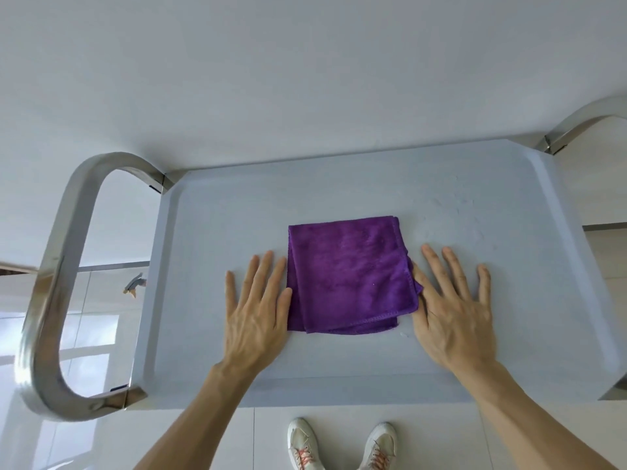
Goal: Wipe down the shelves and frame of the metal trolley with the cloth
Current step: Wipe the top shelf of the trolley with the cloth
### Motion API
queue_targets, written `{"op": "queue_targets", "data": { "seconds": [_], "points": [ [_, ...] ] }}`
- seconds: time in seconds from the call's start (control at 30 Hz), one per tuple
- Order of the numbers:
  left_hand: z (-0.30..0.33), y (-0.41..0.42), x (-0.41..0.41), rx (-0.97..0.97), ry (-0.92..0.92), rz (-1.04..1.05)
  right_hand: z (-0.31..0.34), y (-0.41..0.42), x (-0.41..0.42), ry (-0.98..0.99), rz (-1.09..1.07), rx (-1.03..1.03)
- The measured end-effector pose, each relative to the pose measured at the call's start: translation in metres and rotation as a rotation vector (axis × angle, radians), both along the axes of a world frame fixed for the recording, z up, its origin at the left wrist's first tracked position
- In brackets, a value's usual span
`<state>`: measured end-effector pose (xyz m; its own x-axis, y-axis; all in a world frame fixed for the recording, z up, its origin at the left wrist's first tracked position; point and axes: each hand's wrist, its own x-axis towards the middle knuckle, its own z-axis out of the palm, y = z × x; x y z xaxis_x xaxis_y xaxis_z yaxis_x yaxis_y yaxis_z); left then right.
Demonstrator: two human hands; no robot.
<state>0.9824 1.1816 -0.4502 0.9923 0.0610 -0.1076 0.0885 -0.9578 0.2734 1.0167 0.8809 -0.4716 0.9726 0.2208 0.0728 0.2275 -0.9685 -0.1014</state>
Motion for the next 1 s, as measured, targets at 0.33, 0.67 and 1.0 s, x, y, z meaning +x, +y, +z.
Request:
{"op": "queue_targets", "data": {
  "seconds": [0.33,0.67,1.0],
  "points": [
    [-0.016,0.003,-0.003,0.121,-0.01,-0.006,0.014,0.009,0.003,0.021,-0.135,0.29],
    [-0.014,0.003,-0.002,0.101,-0.037,-0.011,0.049,0.105,0.046,-0.078,0.11,0.389],
    [-0.015,0.004,-0.002,0.067,-0.065,0.008,0.006,0.122,0.037,0.055,0.231,0.047]
  ]
}}
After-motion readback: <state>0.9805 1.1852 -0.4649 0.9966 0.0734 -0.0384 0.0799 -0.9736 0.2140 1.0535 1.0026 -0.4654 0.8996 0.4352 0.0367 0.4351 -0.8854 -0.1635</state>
